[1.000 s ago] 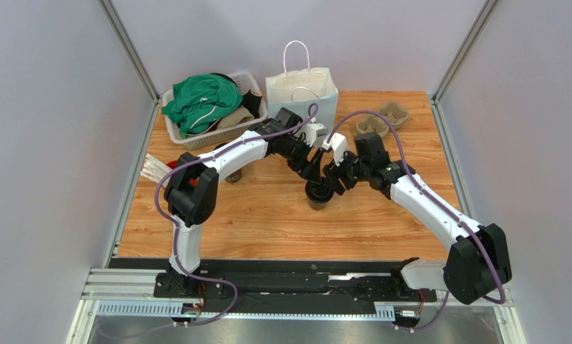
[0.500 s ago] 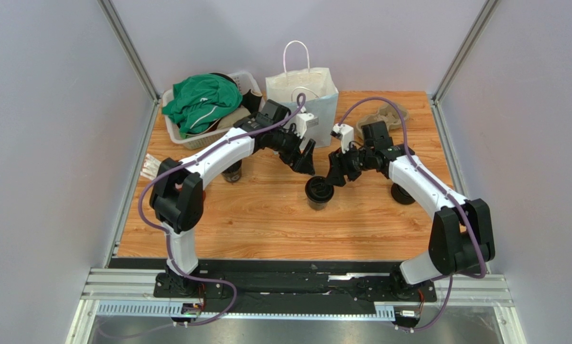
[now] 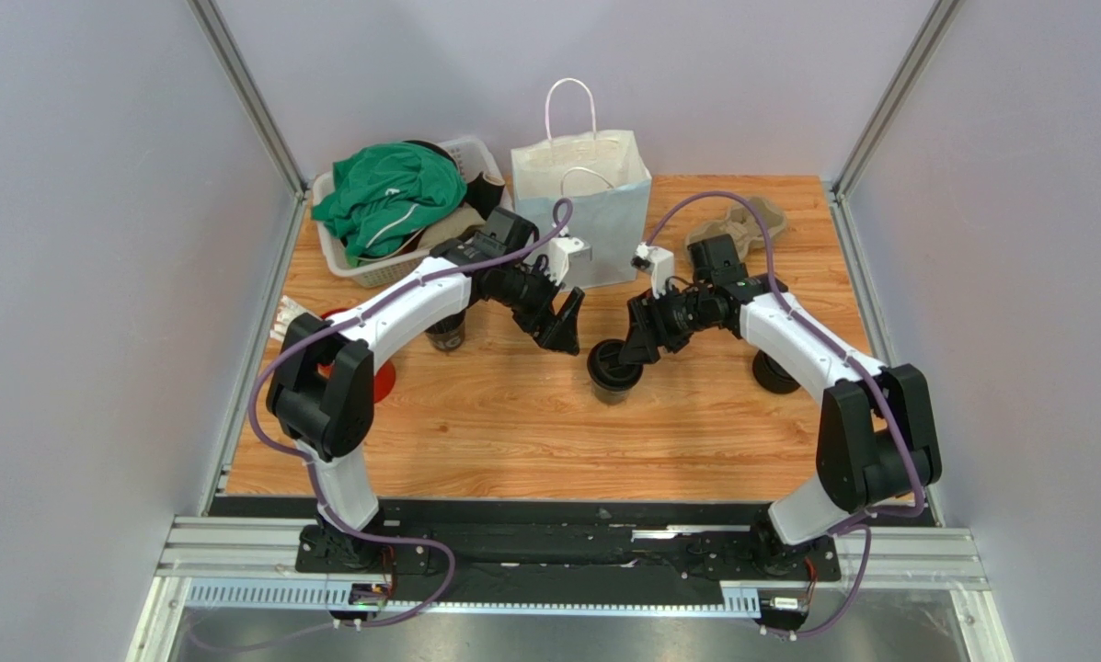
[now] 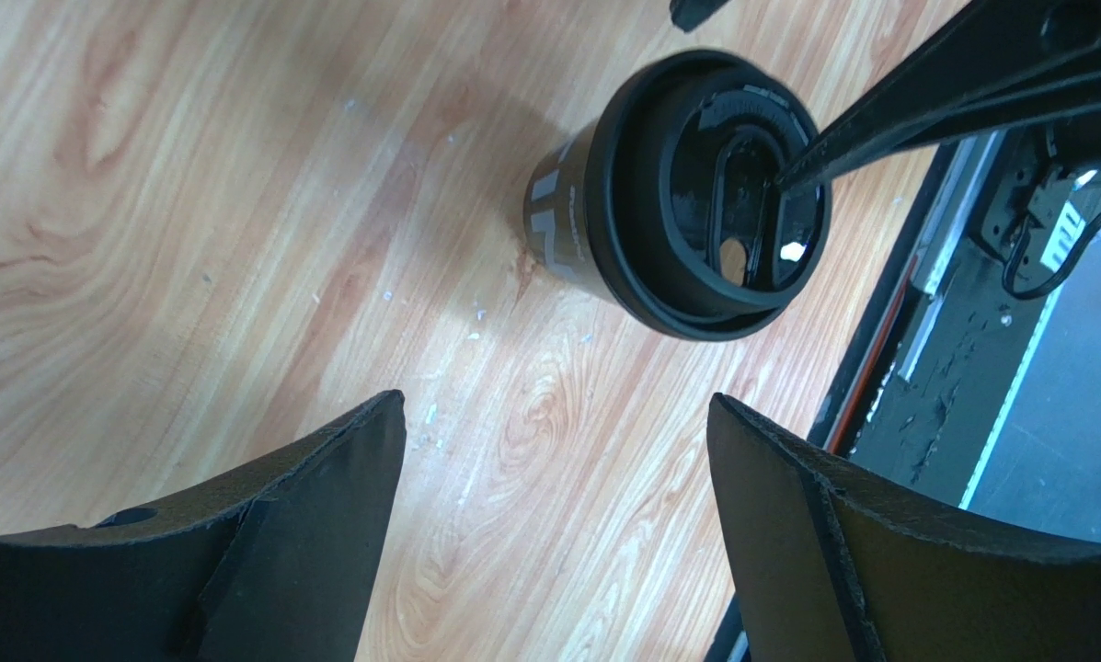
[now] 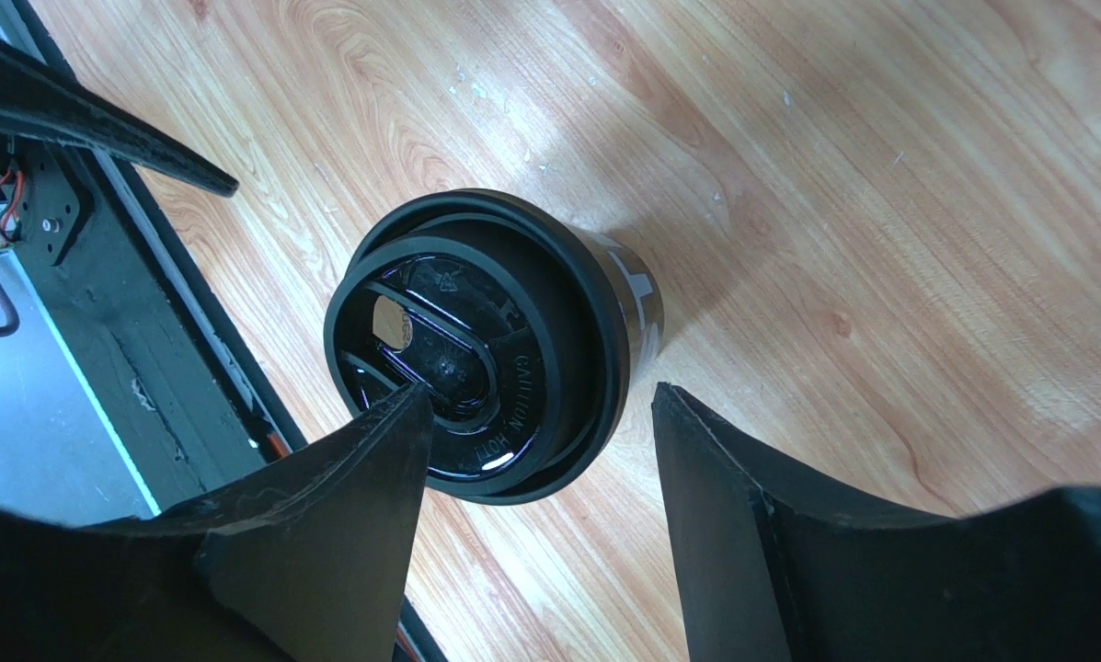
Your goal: Pack the takeout coffee
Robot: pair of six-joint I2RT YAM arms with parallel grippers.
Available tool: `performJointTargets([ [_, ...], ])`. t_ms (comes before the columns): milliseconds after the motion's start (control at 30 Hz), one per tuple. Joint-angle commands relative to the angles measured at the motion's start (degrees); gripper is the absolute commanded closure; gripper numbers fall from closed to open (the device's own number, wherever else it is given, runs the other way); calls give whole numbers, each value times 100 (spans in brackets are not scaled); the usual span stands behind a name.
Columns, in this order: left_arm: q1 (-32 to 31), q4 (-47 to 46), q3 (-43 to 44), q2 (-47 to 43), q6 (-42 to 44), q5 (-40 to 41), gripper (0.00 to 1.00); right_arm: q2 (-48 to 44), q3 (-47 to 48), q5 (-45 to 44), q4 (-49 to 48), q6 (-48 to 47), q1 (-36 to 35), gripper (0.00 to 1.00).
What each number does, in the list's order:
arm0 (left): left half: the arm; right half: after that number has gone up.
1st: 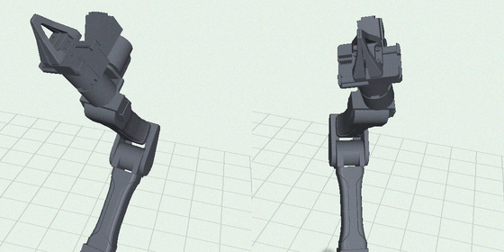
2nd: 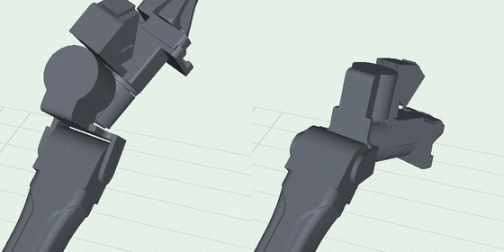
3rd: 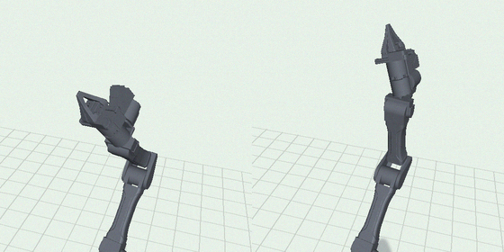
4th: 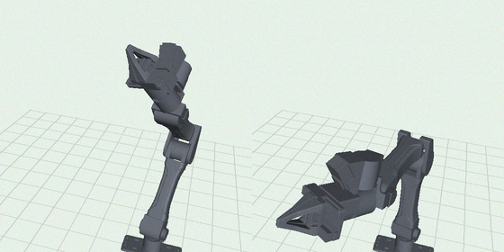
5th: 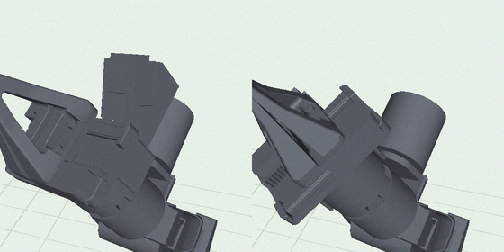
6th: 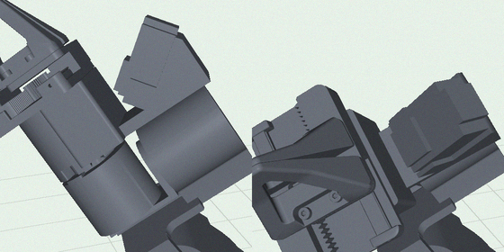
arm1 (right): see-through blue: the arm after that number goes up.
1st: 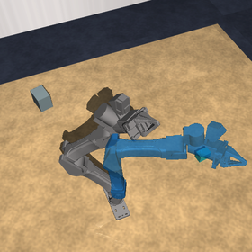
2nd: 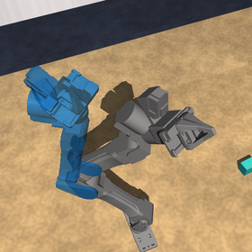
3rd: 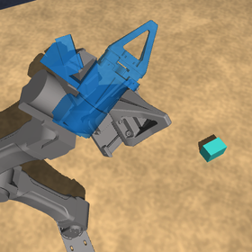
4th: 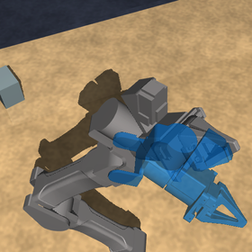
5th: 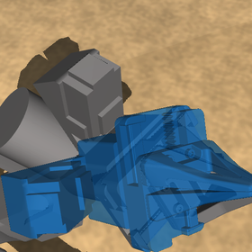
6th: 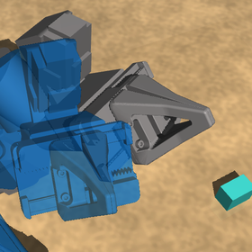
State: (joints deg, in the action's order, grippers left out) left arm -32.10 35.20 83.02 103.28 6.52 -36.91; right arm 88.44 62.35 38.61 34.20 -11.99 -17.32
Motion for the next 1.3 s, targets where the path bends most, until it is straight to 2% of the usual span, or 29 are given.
performJointTargets([
  [0,19,-119,-172,-142,235,-10,12,120,260,156,-9,162,1,36],
  [400,19,-391,-313,78,95,-194,12,357,357,94,-62,293,1,36],
  [733,10,-435,-278,166,51,-194,12,612,261,-73,-106,276,1,51],
  [833,10,-453,-234,218,16,-229,13,674,225,-125,-106,259,1,53],
  [1267,-60,-523,117,719,-626,-880,13,762,67,-284,-194,241,1,53],
])
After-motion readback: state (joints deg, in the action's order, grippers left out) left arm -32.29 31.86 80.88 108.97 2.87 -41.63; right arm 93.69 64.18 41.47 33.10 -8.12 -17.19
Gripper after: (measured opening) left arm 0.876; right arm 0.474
